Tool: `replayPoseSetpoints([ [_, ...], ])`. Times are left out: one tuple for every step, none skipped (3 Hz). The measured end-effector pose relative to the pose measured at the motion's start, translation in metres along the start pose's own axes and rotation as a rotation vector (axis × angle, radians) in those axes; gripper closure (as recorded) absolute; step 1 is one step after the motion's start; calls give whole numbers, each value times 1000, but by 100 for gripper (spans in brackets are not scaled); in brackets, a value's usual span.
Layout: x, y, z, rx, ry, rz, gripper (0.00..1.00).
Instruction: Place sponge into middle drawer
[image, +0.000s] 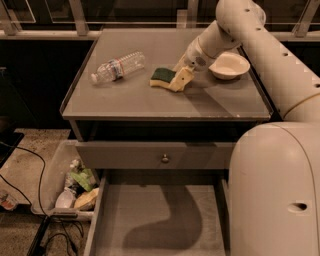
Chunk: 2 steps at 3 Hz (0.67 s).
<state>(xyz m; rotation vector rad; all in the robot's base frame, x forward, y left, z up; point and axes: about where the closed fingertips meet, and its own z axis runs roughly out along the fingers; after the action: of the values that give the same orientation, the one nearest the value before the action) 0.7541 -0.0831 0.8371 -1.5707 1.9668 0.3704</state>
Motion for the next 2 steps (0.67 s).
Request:
replayPoseSetpoints([
  [5,9,-8,2,10,10,100],
  [10,28,-35,36,4,7,100],
])
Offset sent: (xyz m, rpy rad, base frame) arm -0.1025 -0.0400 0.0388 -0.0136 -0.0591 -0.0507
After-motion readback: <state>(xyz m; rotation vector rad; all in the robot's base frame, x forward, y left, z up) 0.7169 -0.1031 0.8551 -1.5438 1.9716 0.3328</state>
